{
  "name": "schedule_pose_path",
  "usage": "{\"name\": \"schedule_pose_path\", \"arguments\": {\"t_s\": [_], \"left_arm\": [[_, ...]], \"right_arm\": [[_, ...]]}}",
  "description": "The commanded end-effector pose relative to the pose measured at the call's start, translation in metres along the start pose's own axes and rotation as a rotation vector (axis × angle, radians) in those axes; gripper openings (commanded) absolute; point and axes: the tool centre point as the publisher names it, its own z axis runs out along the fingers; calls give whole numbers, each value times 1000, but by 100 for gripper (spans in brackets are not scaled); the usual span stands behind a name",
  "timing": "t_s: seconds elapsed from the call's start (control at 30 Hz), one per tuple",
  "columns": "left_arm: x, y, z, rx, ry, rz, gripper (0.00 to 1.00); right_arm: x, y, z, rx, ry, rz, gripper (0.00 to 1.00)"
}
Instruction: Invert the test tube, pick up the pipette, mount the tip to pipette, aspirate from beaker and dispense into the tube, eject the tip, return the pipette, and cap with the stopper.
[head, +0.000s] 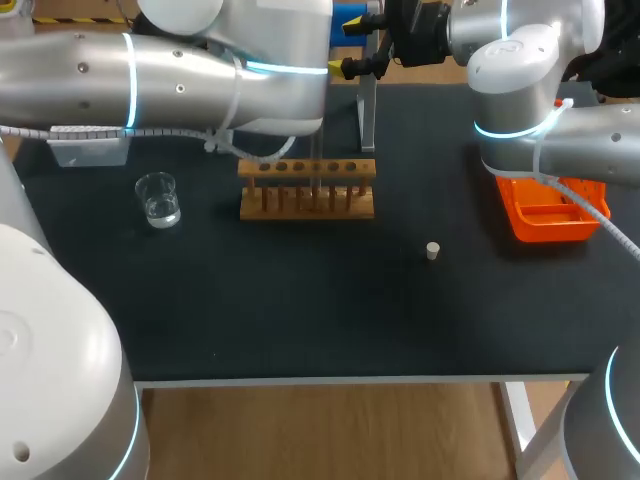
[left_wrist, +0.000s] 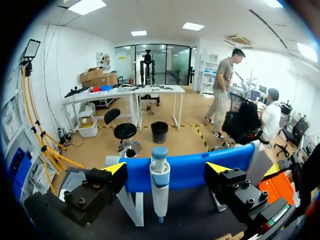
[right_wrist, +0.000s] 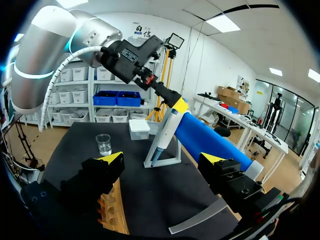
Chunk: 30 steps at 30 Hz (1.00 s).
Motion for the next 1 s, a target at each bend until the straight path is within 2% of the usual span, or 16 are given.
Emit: {"name": "schedule_pose_path", "arguments": {"t_s": [0.03,0.2,0.47,0.57,0.63,0.7,0.73,0.8,0.87,1.0], "left_arm": [[-1,0,-25,10,54,20,100],[7,0,-55,39,174,61,100],[13,9,-100,8,305,158,100],[16,9,-114,37,375,197,100],[19,10,-123,80,468,242,100],[23,12,-131,79,526,287,100],[26,13,-135,97,583,312,100],[28,16,-141,102,611,349,100],[31,20,-146,129,689,377,100],[40,32,-153,130,809,447,100]], "right_arm": [[-1,0,0,3,3,1,100],[-1,0,0,3,3,1,100],[-1,0,0,3,3,1,100],[-1,0,0,3,3,1,100],[-1,0,0,3,3,1,100],[-1,0,0,3,3,1,100],[-1,0,0,3,3,1,100],[-1,0,0,3,3,1,100],[-1,0,0,3,3,1,100],[-1,0,0,3,3,1,100]]}}
